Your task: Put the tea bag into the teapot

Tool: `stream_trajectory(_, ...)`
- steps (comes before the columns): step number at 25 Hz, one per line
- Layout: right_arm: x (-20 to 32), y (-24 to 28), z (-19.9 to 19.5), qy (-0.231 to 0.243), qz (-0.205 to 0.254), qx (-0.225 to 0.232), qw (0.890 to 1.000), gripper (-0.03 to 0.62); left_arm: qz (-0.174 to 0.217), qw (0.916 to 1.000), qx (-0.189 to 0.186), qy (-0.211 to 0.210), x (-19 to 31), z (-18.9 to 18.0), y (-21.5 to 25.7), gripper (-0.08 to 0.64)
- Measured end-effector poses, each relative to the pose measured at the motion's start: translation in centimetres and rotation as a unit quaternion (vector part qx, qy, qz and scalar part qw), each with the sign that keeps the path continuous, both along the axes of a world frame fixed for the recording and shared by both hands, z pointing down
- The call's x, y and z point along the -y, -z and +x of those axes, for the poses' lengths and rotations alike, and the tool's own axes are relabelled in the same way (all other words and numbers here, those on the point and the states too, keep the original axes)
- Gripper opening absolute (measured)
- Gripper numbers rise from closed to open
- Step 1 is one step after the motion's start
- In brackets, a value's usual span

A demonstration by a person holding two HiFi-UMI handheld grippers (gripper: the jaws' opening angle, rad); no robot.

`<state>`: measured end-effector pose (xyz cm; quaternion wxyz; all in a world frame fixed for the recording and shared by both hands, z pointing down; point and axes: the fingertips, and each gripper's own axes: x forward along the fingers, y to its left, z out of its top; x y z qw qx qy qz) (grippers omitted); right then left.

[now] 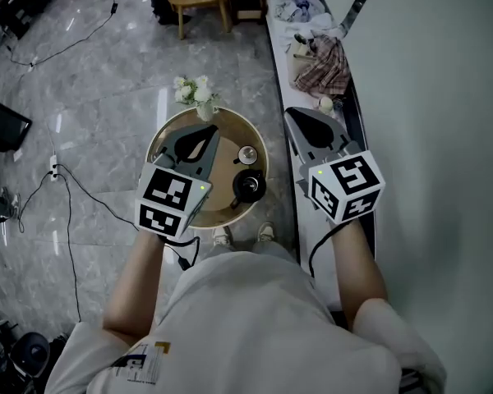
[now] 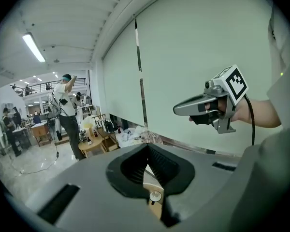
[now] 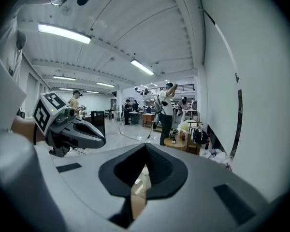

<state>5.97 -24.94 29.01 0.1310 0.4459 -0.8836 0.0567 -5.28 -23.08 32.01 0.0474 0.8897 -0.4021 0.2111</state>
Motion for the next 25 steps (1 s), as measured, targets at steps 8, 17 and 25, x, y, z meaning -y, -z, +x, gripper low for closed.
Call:
stream_trajectory(8, -2.7, 8.7, -0.2, 0.021, 0.094, 0.012, 0.995, 0.006, 0.088, 0.9954, -0.036, 0.005, -1.2, -0.7, 8.3, 0.008)
stream_trajectory(17, -5.2, 14.7, -0.5, 0.037, 0.155, 0.033, 0.987, 0.006, 0.148, 0.9873, -0.056, 0.013, -2.7, -2.1, 12.8, 0.008)
stream_trajectory(25, -7.0, 14.5, -0.1, 0.049, 0.157, 0.02, 0.986, 0.006, 0.177, 0.9829, -0.048, 0.023, -4.1, -2.5, 13.4, 0.008)
